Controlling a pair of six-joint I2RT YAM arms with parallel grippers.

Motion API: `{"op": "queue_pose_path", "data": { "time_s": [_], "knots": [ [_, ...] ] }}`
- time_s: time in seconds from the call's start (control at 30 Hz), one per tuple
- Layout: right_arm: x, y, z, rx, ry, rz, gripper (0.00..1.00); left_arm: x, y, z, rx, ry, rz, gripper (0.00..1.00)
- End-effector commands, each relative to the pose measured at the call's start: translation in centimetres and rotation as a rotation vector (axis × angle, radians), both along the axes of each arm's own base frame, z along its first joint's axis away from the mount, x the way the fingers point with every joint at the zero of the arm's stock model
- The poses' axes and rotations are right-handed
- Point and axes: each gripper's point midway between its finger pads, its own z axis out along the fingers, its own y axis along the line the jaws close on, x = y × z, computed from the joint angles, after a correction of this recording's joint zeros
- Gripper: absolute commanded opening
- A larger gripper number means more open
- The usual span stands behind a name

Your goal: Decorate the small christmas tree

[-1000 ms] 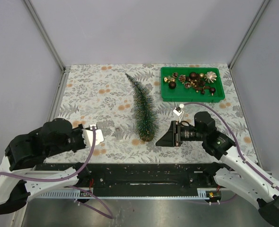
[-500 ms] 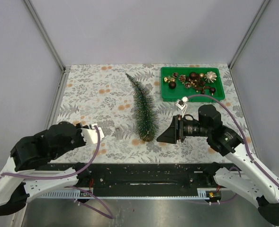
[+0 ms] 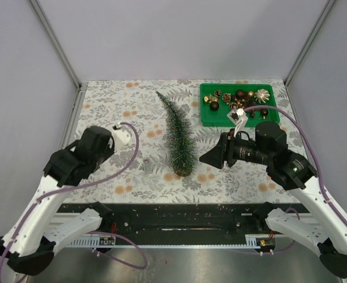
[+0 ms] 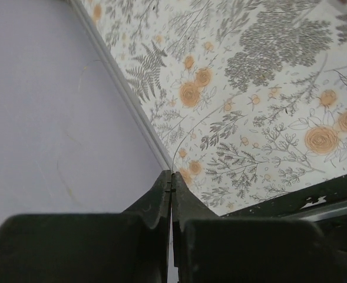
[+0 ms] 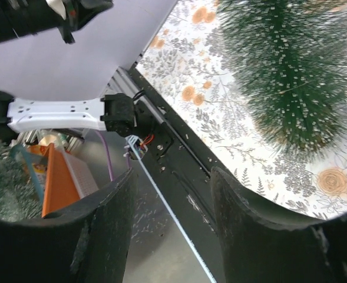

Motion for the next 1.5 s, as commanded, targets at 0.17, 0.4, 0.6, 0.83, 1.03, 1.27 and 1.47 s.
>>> {"op": "queue_pose_path", "data": {
  "time_s": [0.17, 0.4, 0.6, 0.83, 1.03, 1.27, 1.47],
  "knots": [
    [4.3, 0.0, 1.0, -0.007, -0.096, -0.152, 0.6, 6.0, -0.8, 0.0, -0.292, 0.067, 0.276, 0.0],
    [6.5, -1.2, 3.7, 0.022, -0.183, -0.26, 0.61, 11.0, -2.7, 0.9, -0.386, 0.096, 0.442, 0.0],
    [8.0, -3.3, 5.6, 0.033, -0.234, -0.326, 0.62, 15.4, -5.6, 2.2, -0.46, 0.145, 0.468, 0.0],
    [13.2, -7.2, 6.5, 0.146, -0.196, -0.462, 0.61, 18.5, -9.6, 1.7, -0.472, 0.164, 0.433, 0.0],
    [19.5, -7.1, 5.6, 0.3, -0.115, -0.424, 0.56, 20.1, -13.5, 1.7, -0.472, 0.145, 0.355, 0.0],
    [24.8, -5.2, 4.2, 0.367, -0.098, -0.364, 0.55, 22.4, -16.5, 2.5, -0.553, 0.138, 0.325, 0.0],
    [23.7, 1.2, 3.9, 0.314, -0.108, -0.176, 0.54, 23.1, -19.6, 2.4, -0.595, 0.157, 0.271, 0.0]
  ]
}}
